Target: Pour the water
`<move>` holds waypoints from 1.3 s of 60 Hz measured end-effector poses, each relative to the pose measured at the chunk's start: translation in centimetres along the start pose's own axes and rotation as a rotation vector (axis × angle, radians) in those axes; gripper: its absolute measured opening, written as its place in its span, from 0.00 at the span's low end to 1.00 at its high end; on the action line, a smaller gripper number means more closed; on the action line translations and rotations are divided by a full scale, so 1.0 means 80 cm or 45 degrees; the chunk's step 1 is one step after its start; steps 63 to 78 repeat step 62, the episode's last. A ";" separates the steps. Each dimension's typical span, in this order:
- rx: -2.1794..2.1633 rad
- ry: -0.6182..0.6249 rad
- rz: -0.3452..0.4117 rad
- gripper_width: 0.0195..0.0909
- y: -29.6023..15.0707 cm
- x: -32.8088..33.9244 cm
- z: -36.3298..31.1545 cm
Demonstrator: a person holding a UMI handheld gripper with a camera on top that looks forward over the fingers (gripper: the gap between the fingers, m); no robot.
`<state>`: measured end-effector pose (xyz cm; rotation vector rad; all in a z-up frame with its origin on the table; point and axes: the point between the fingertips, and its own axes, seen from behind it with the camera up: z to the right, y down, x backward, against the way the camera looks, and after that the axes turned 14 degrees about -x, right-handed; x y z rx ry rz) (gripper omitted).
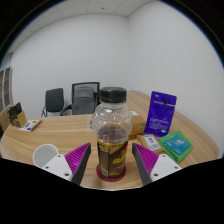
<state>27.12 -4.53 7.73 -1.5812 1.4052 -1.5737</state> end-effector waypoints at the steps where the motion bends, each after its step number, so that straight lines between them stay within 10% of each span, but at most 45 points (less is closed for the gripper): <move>1: -0.003 0.006 -0.007 0.90 0.000 0.005 0.000; 43: 0.137 0.084 -0.121 0.92 0.027 0.466 -0.113; 78: 0.146 0.084 -0.104 0.92 0.038 0.521 -0.127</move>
